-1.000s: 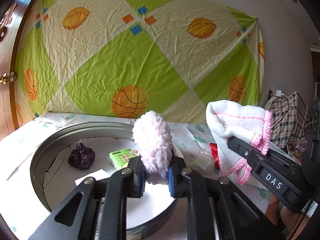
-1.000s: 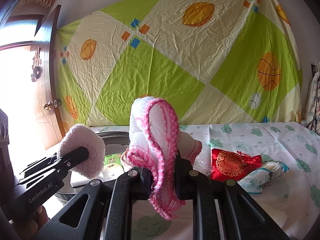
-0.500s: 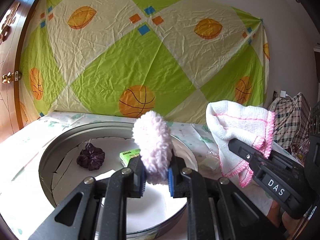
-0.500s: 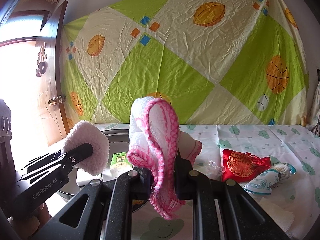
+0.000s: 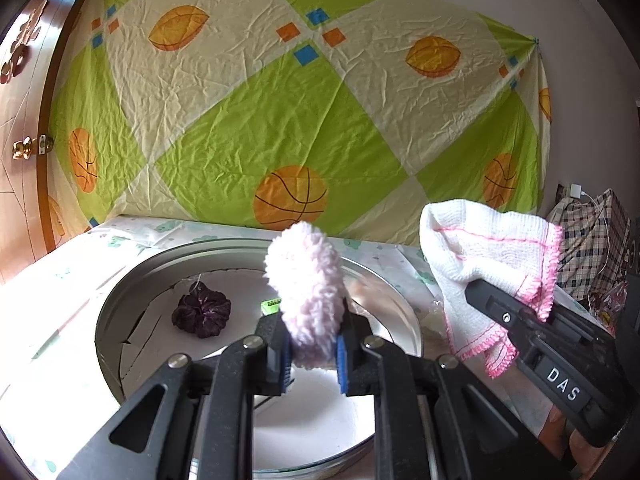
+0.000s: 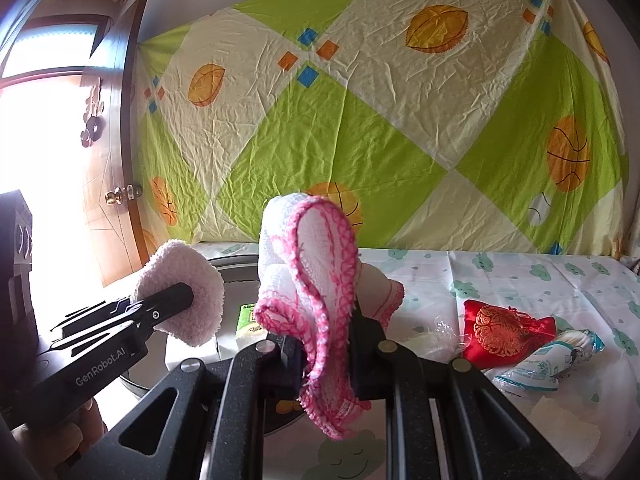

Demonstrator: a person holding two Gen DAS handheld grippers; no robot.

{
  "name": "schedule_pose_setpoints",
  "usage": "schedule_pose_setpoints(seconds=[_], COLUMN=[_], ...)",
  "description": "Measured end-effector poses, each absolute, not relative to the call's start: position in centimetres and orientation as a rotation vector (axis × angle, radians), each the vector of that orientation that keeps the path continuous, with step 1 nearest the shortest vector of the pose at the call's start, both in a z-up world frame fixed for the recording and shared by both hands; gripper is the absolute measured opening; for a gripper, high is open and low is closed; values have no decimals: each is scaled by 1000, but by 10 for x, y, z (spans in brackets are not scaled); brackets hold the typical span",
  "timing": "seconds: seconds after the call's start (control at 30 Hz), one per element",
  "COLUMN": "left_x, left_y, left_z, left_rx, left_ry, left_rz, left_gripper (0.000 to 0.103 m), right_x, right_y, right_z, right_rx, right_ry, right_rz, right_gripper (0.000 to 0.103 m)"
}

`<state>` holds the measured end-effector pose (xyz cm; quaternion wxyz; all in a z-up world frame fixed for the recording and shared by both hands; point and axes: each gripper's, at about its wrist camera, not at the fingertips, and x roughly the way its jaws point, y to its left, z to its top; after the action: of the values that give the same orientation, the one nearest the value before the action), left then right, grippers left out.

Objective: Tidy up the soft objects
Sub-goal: 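Carry the pink ball with the left tool while the right tool carries the towel over the tin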

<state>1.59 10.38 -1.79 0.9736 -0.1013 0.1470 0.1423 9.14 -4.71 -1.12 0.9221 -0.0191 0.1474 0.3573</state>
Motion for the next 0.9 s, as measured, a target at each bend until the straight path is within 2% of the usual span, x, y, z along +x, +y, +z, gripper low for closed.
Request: schedule_pose_setpoints(seconds=[0.9], left_x=[12], left_y=[140], left_z=[-17], left_rx=[-235], left_ry=[372], left_rz=[333], left_gripper=[15], right_x=[98], right_y=[-10], right_z=[-11], right_rx=[-87], right_ry=[352], right_rz=[810], right_gripper=[19])
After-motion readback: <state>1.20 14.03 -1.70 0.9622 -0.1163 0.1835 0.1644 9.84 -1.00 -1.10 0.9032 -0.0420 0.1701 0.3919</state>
